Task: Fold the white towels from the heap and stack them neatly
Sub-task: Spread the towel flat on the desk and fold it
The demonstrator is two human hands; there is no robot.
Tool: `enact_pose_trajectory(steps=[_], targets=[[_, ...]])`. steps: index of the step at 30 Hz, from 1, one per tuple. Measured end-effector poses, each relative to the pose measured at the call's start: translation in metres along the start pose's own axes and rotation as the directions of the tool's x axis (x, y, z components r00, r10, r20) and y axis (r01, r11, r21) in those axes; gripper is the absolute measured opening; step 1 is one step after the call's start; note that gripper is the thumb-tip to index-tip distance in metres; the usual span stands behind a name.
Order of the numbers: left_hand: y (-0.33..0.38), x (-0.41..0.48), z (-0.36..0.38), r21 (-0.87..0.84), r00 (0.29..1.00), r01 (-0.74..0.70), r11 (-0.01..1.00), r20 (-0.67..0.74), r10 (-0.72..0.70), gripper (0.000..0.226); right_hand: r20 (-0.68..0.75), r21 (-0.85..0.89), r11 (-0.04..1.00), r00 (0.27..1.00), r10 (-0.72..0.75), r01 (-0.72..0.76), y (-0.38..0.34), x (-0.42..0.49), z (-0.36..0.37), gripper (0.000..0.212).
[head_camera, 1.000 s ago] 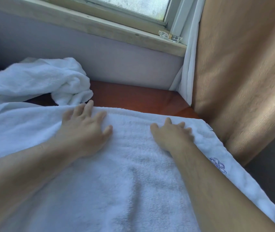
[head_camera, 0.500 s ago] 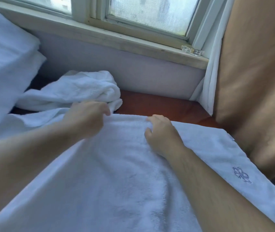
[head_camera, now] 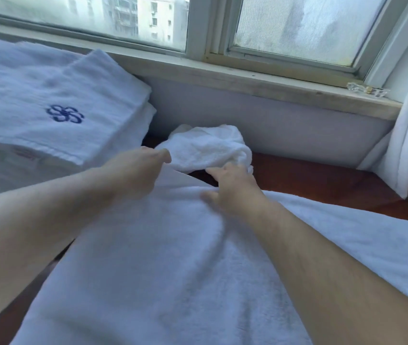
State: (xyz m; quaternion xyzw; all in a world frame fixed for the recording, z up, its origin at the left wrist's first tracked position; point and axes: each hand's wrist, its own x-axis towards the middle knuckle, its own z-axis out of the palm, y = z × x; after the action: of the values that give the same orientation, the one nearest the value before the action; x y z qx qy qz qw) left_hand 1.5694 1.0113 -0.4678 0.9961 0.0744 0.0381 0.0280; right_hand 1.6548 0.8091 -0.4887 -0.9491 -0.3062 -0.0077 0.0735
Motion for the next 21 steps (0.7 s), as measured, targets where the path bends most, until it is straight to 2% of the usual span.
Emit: enact_pose_trajectory(steps=[2,4,5,7,8,10,12,14,16,18,21], targets=[[-0.005,-0.001,-0.014,-0.051,0.995,-0.05,0.997,-0.094,0.045,0.056,0.067,-0.089,0.996,0.997,0.034,-0.028,-0.005,0.006,-0.006,0.043],[-0.006,-0.005,-0.027,-0.118,0.985,-0.112,0.987,-0.148,0.094,0.047,0.048,-0.092,0.996,0.999,0.021,-0.017,-0.009,0.009,-0.011,0.027],[-0.006,-0.009,-0.031,-0.139,0.98,-0.145,0.98,-0.155,0.123,0.039,-0.001,-0.018,1.0,1.0,-0.001,0.001,-0.009,0.008,-0.014,0.022],[-0.006,-0.02,-0.038,-0.132,0.971,-0.21,0.969,-0.141,0.192,0.029,-0.119,0.214,0.976,0.993,-0.021,0.047,-0.009,0.001,-0.019,0.031],[-0.007,-0.027,-0.041,-0.1,0.967,-0.237,0.966,-0.122,0.224,0.03,-0.182,0.261,0.963,0.983,-0.021,0.069,-0.008,-0.004,-0.021,0.036],[-0.009,-0.038,-0.043,-0.019,0.959,-0.257,0.966,-0.127,0.253,0.035,-0.345,0.111,0.986,0.935,-0.081,0.127,-0.007,-0.019,-0.026,0.031],[-0.01,-0.048,-0.047,0.064,0.933,-0.266,0.962,-0.232,0.274,0.03,-0.508,-0.031,0.985,0.846,-0.163,0.172,-0.007,-0.035,-0.028,0.018],[-0.01,-0.057,-0.052,0.161,0.902,-0.269,0.95,-0.302,0.307,0.023,-0.608,-0.112,0.978,0.766,-0.209,0.179,-0.007,-0.05,-0.028,0.015],[-0.011,-0.066,-0.059,0.227,0.897,-0.297,0.927,-0.267,0.353,0.022,-0.638,-0.162,0.975,0.737,-0.223,0.155,-0.005,-0.064,-0.025,0.015],[-0.012,-0.078,-0.066,0.245,0.88,-0.369,0.897,-0.217,0.422,0.024,-0.64,-0.162,0.968,0.726,-0.252,0.194,-0.006,-0.08,-0.022,0.014],[-0.015,-0.105,-0.068,0.272,0.796,-0.487,0.83,-0.252,0.55,0.025,-0.605,-0.181,0.929,0.708,-0.364,0.322,-0.013,-0.102,-0.015,0.014]])
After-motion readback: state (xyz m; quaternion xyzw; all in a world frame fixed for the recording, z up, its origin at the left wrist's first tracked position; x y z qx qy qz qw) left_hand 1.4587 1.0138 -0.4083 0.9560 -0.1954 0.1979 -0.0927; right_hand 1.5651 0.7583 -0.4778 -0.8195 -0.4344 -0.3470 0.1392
